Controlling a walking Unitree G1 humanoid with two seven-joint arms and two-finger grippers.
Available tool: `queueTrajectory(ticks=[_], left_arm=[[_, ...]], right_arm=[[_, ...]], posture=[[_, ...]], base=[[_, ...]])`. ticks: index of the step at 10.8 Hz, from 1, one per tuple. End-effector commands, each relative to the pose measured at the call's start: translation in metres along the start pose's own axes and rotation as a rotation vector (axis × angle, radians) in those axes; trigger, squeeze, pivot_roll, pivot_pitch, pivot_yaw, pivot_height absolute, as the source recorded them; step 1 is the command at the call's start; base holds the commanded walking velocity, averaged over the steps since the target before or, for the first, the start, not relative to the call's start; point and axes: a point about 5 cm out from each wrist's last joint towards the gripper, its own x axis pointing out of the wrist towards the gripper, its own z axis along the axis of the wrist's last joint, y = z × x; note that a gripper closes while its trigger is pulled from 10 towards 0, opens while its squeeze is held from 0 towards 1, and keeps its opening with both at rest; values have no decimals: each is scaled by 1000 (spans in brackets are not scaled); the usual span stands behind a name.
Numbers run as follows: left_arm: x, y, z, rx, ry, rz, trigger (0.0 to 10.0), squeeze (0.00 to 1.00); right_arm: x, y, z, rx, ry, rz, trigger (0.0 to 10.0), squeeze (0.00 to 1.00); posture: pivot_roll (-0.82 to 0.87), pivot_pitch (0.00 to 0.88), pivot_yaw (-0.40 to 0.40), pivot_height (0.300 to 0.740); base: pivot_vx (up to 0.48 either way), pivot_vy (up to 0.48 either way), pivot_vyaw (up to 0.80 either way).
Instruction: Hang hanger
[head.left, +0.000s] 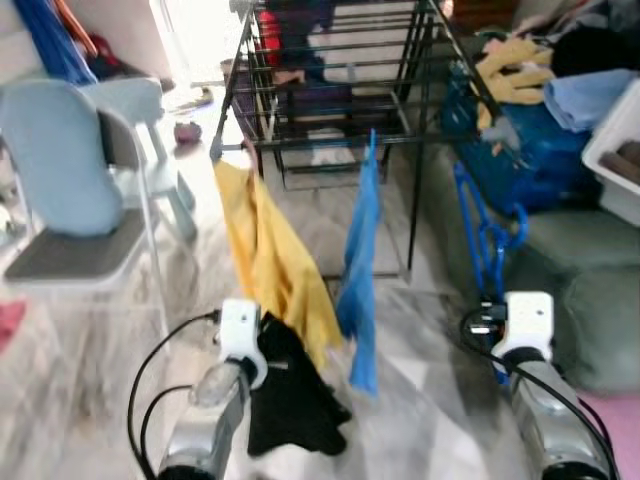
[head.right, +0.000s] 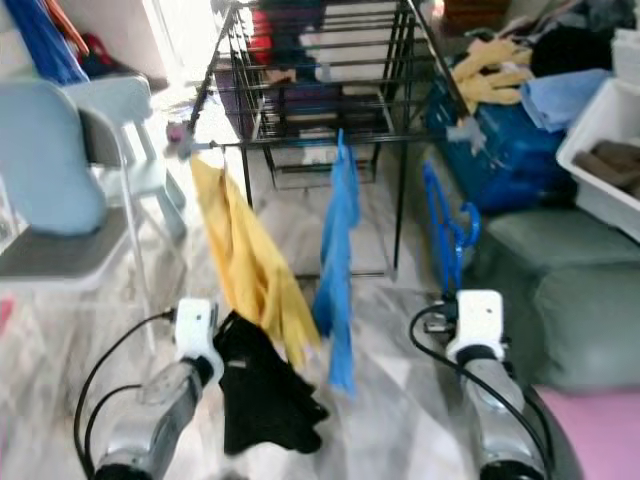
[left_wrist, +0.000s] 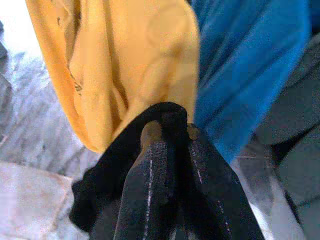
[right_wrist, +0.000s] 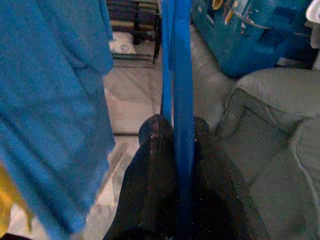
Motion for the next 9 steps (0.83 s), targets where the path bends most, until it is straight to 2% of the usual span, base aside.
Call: queueTrajectory(ticks=[1,3,5,7,9], left_arm=[[-3,8,11,17,-35,28,10000,0],[-7,16,17,0,-59,80,10000,0],[-9,21,23,10,-86,93,10000,0],[-7,27,38,1,-117,116,10000,0],[3,27,49,9,-139,131,10000,0]], right_arm=[[0,1,7,14,-23,0,10000,0],[2,2,12,13,-28,17,10000,0],[9,9,18,22,-38,38,10000,0],[14,18,31,58,-83,23,10000,0],[18,12,47,93,-147,-45,10000,0]], posture=[[-103,0,-3,740],[-75,0,-29,740],[-57,0,-27,740],[-77,0,16,740],[-145,0,87,740]], base=[[-326,0,0],[-322,0,0],[0,0,0],[0,0,0],[0,0,0]])
